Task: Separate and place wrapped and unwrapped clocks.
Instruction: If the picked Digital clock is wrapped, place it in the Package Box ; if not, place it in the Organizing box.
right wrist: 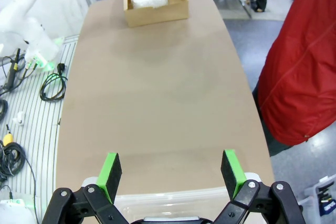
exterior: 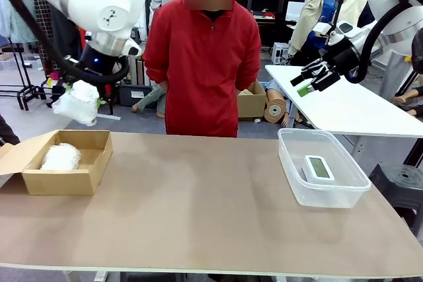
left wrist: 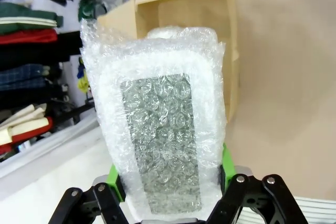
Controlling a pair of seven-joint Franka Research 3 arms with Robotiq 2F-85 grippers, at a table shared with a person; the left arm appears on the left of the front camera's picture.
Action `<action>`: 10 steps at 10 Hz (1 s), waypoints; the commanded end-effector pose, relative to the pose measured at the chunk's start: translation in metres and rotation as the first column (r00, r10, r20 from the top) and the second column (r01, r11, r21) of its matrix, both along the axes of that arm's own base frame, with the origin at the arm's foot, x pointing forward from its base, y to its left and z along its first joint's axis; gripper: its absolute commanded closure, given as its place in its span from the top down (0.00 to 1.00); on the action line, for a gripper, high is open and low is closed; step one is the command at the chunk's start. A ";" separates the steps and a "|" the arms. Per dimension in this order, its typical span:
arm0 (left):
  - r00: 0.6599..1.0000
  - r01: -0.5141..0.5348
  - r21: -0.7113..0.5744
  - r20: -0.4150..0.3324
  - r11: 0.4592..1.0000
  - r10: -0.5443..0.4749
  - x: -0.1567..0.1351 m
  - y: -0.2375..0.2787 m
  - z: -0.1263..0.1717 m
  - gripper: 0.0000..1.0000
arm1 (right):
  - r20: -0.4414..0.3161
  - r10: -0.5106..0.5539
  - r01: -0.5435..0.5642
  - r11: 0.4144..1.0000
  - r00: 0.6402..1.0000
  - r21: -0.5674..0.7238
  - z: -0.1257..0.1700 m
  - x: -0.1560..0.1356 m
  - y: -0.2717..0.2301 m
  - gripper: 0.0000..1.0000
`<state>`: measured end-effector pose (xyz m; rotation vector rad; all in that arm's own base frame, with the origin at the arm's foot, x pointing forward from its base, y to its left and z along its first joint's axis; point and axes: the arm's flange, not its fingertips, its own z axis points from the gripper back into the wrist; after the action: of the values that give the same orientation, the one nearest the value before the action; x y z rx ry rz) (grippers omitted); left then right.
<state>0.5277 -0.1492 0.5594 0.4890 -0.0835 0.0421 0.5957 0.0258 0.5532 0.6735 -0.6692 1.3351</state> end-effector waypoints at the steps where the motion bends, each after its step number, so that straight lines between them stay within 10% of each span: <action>1: 1.000 0.002 -0.063 -0.020 0.998 -0.003 -0.016 0.026 -0.021 0.00 | 0.009 -0.001 0.001 1.000 1.000 -0.013 0.002 -0.001 0.002 1.00; 10: 0.999 0.014 -0.149 0.042 0.989 -0.008 0.012 0.058 -0.085 0.00 | 0.009 -0.001 0.001 1.000 1.000 -0.013 0.002 -0.001 0.002 1.00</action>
<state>0.5435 -0.0932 0.4636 0.3389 -0.1249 0.0515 0.5957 0.0258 0.5533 0.6734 -0.6692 1.3351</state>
